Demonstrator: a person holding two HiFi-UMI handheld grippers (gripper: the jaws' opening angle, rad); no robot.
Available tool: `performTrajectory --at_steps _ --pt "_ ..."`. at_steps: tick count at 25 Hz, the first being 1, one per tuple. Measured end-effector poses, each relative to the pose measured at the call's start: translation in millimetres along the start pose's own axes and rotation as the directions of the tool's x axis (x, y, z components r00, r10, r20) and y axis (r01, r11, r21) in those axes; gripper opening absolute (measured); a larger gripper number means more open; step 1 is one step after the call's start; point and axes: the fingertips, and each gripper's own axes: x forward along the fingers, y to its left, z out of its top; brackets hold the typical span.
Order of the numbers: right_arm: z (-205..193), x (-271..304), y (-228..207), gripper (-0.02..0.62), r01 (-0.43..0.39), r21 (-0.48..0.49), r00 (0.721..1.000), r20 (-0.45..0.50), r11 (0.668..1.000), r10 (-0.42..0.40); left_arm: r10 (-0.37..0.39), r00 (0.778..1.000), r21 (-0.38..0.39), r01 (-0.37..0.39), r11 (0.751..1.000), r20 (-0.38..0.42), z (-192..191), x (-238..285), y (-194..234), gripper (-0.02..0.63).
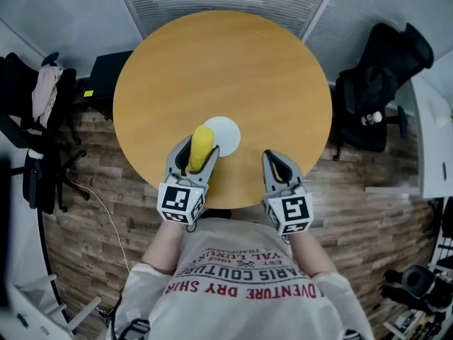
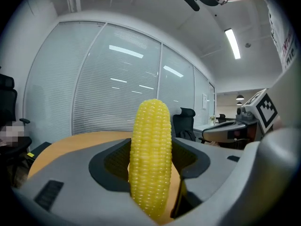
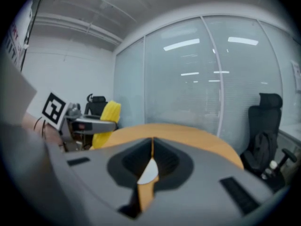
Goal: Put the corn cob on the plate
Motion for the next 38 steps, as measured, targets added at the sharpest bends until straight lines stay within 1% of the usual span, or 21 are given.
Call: performTrajectory --at_steps 3,6,10,13,16,20,23,29,31,32,35,38 --pt "-5 27 -6 0.029 0.005 0.005 1.000 -0.024 1.000 -0.005 -0.011 0.998 -0.012 0.010 1.000 -0.062 -24 24 20 0.285" --pt "-14 51 -11 0.029 0.013 0.020 0.999 -0.048 1.000 -0.012 -0.029 0.989 -0.020 0.026 0.999 -0.147 -56 43 36 0.285" --pt "-30 74 -12 0.030 0.011 0.043 0.996 -0.091 0.999 -0.007 -0.053 0.963 -0.036 0.045 0.998 -0.264 -100 64 50 0.285" --pt "-45 85 -13 0.029 0.009 0.059 0.991 -0.131 0.998 -0.001 -0.071 0.944 -0.057 0.056 0.997 -0.322 -127 77 55 0.285" --pt "-56 93 -20 0.029 0.014 0.075 0.987 -0.159 0.997 -0.002 -0.092 0.919 -0.068 0.071 0.995 -0.383 -149 91 53 0.285" --pt "-68 99 -25 0.030 0.026 0.100 0.982 -0.190 0.995 -0.007 -0.131 0.866 -0.084 0.104 0.991 -0.483 -179 103 45 0.285" --pt "-76 102 -27 0.029 0.028 0.109 0.979 -0.205 0.994 -0.005 -0.145 0.838 -0.086 0.117 0.989 -0.526 -193 110 41 0.285" --pt "-89 101 -40 0.029 0.053 0.126 0.973 -0.231 0.991 -0.023 -0.127 0.796 -0.043 0.126 0.991 -0.592 -208 117 38 0.285" --pt "-91 100 -42 0.029 0.058 0.130 0.972 -0.233 0.990 -0.026 -0.121 0.781 -0.040 0.123 0.992 -0.612 -213 118 38 0.285" --pt "-91 99 -42 0.029 0.058 0.130 0.972 -0.234 0.990 -0.027 -0.120 0.776 -0.042 0.119 0.992 -0.619 -215 119 37 0.285" --pt "-93 96 -45 0.029 0.059 0.133 0.971 -0.238 0.989 -0.026 -0.113 0.770 -0.038 0.114 0.993 -0.628 -219 122 36 0.284" --pt "-94 92 -46 0.030 0.063 0.135 0.970 -0.240 0.989 -0.029 -0.112 0.762 -0.016 0.132 0.991 -0.637 -222 125 32 0.280"
